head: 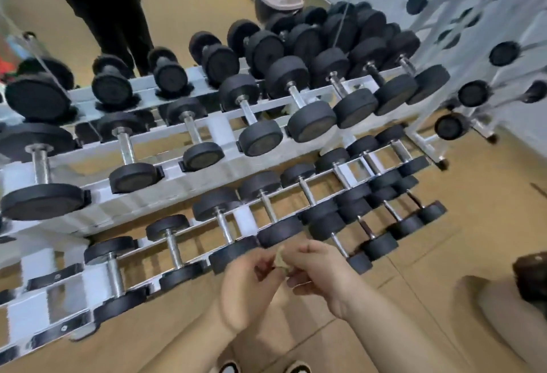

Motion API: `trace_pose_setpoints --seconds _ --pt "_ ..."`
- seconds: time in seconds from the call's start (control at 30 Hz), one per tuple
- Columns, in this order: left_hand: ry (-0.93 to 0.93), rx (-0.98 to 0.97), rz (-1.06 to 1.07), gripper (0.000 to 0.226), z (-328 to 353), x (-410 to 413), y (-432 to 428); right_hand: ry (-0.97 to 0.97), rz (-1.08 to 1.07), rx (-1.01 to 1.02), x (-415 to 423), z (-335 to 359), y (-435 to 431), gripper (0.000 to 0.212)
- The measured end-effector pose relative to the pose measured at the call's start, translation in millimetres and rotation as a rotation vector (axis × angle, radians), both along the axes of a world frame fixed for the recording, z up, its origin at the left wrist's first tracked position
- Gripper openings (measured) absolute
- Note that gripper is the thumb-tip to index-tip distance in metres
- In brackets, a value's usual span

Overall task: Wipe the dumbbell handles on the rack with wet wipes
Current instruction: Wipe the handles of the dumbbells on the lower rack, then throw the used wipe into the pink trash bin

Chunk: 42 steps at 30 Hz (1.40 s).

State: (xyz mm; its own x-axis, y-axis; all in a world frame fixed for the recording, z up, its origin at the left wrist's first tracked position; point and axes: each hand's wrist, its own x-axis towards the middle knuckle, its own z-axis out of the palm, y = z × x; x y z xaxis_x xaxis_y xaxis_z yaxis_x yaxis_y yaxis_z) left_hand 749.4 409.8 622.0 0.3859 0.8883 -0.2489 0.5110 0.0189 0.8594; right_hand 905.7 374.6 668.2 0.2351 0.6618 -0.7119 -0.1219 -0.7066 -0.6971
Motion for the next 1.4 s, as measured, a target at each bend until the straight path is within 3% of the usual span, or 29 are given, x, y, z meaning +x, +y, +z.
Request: trace_pose_setpoints --seconds 0.1,0.27,0.43,0.57,0.77,1.0,1.27,1.4 --pt "-0.074 -0.016 -0.052 0.017 10.2 32.6 -16.0 0.028 -0.108 0.024 26.8 8.7 -39.3 0.01" --pt "-0.104 -0.006 -0.267 0.015 27.0 122.3 -58.4 0.02 -0.289 0.058 102.0 16.5 -115.8 0.026" --pt "-0.12 -0.021 -0.498 0.011 32.9 264.8 -135.6 -0.025 -0.511 0.067 218.5 18.3 -224.0 0.024" --pt "-0.126 -0.119 -0.59 0.025 34.5 386.6 -229.0 -0.021 -0.725 0.083 316.6 18.3 -330.0 0.024" --pt "-0.058 -0.184 -0.72 0.004 25.7 522.2 -328.9 0.063 -0.824 0.121 440.2 19.0 -445.5 0.015" --pt "-0.041 -0.363 -0.762 0.012 18.0 655.0 -357.5 0.109 -0.874 0.063 562.3 -5.1 -481.8 0.022" --pt "0.043 -0.384 -0.879 0.025 -8.2 863.3 -360.2 0.009 -1.112 -0.033 742.1 -27.4 -486.2 0.022" --pt "0.076 -0.372 -0.919 0.017 -11.5 946.5 -377.4 -0.098 -1.135 -0.089 823.0 -33.0 -512.0 0.016"
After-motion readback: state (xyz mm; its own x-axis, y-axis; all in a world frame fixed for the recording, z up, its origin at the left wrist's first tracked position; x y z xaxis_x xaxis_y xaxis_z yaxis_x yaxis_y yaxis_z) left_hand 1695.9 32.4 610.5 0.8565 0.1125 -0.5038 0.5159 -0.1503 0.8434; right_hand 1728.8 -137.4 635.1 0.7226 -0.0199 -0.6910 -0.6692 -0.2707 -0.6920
